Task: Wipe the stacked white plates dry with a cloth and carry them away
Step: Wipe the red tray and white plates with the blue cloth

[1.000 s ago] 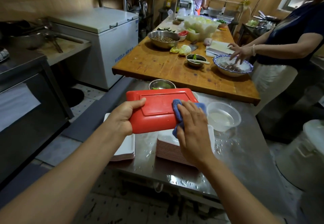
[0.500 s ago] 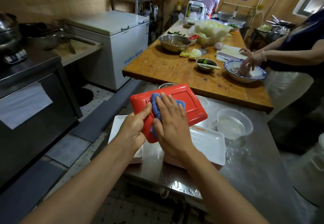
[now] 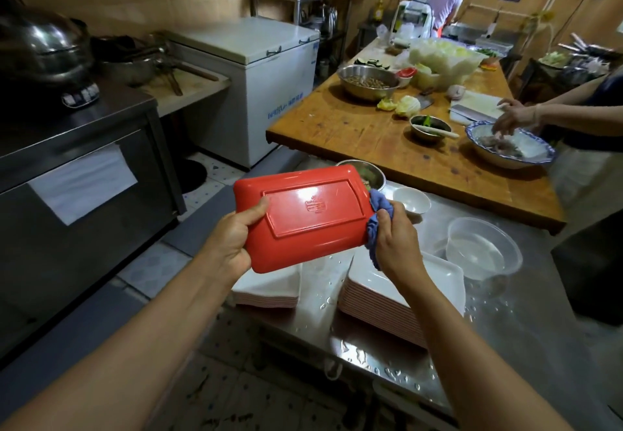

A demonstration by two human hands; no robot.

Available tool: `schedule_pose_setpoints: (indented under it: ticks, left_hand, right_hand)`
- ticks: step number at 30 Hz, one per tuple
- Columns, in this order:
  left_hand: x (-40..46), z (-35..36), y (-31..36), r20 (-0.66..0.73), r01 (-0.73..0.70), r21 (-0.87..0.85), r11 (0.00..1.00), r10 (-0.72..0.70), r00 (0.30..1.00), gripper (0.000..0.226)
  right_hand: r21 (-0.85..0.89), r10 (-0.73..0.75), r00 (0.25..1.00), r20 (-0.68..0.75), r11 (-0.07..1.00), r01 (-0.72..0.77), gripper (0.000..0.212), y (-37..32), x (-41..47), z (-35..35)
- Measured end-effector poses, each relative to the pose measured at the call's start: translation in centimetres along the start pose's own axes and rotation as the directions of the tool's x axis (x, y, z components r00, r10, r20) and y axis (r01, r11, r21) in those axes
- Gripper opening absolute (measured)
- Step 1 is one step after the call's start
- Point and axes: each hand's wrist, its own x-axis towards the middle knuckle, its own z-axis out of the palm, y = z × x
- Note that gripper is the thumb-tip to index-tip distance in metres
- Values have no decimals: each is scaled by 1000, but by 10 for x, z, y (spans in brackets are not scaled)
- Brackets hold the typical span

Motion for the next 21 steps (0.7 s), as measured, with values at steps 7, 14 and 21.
schedule_pose_setpoints:
  ticks: [7, 14, 21]
  left_hand:
    - [5, -25, 16, -50, -177, 134, 975, 185, 981, 15]
    - [32, -41, -16, 412, -478, 878, 0, 509, 756, 18]
    - [35, -64, -60, 671, -511, 702, -496, 220, 708, 25]
  right_hand:
    - [61, 89, 995, -55, 994, -86, 11, -3, 3, 11]
    - [103, 180, 983, 28, 978, -182, 12, -1, -1, 22]
    - [64, 126, 990, 63, 989, -130, 9, 10, -12, 30]
